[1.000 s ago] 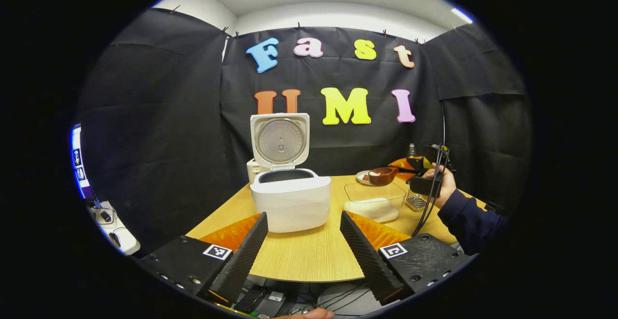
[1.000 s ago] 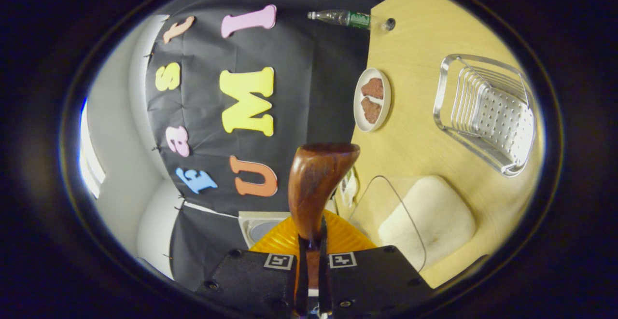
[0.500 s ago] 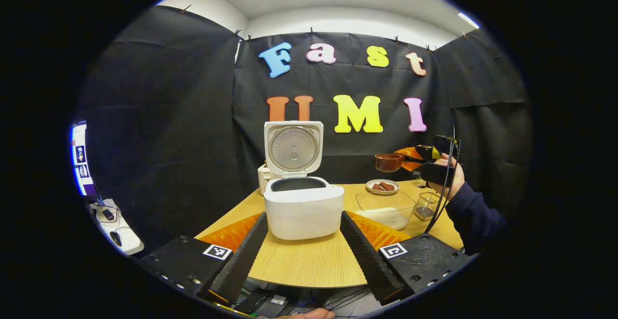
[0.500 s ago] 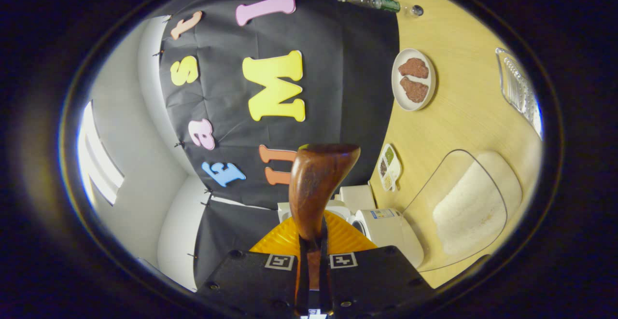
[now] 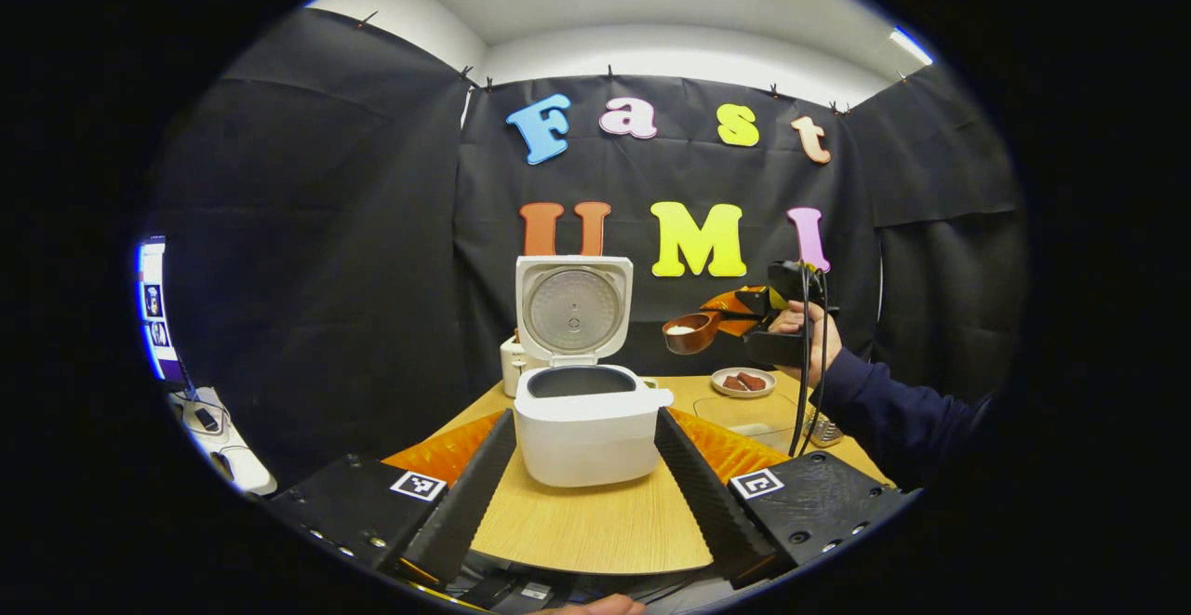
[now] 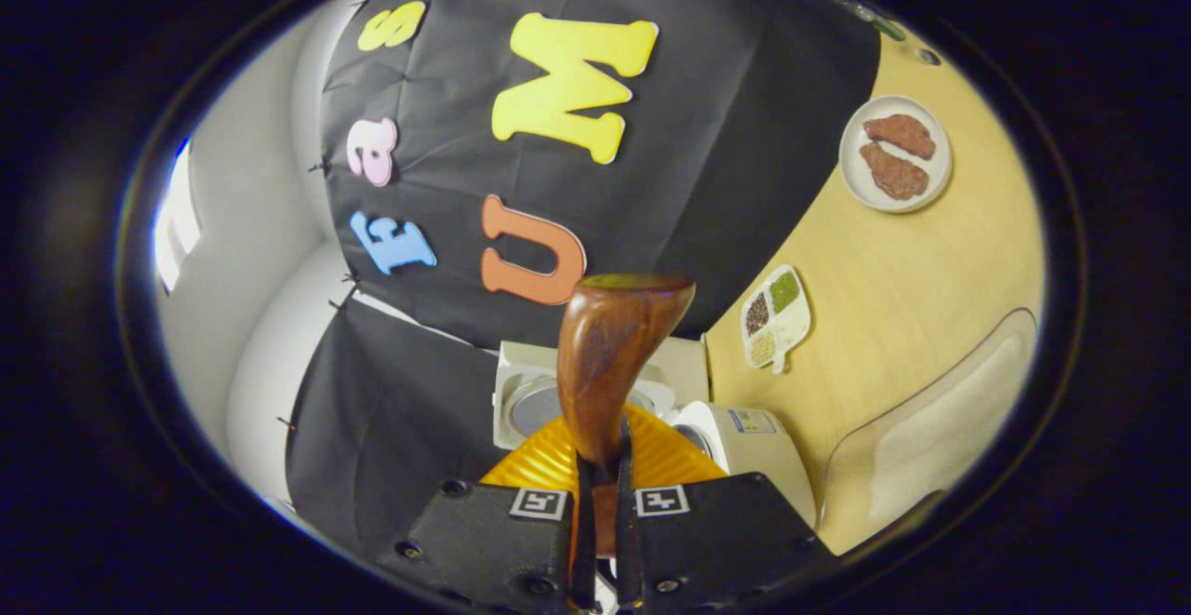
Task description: Close the left gripper, press the button to open the rice cooker; take a wooden spoon from the chopstick holder with the right hand, scoop a spoonful of rice and pour it into the rice cooker, then put the wooden spoon back into the chopstick holder.
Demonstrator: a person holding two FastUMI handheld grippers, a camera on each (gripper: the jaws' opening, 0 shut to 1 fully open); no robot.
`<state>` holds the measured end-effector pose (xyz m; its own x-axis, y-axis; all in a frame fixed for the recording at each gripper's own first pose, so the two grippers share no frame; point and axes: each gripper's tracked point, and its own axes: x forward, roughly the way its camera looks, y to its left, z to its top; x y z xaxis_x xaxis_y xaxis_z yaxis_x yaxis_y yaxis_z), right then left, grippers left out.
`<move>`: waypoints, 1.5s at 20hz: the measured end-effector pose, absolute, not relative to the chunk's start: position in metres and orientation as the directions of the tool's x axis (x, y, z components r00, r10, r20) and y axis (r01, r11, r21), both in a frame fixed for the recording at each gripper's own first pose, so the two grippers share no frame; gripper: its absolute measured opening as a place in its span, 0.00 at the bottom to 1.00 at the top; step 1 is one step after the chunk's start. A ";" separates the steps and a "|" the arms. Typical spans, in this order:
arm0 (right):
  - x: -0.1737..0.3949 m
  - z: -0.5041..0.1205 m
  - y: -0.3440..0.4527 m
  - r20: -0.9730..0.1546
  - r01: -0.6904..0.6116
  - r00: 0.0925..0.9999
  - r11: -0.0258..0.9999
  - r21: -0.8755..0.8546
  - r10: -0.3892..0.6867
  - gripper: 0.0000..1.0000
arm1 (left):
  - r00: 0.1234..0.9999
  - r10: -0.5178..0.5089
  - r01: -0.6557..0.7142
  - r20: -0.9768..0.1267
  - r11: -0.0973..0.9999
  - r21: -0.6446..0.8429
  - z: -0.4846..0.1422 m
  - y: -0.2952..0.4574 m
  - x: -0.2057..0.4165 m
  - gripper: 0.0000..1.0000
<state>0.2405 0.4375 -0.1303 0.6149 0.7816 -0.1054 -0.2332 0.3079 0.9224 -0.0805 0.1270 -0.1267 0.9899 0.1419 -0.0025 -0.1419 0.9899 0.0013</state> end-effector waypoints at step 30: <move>0.220 -0.128 0.580 -0.198 -0.746 0.666 0.643 -0.172 0.719 0.14 | 0.971 0.238 -0.239 -0.035 0.969 -0.058 -0.138 0.164 -0.106 0.95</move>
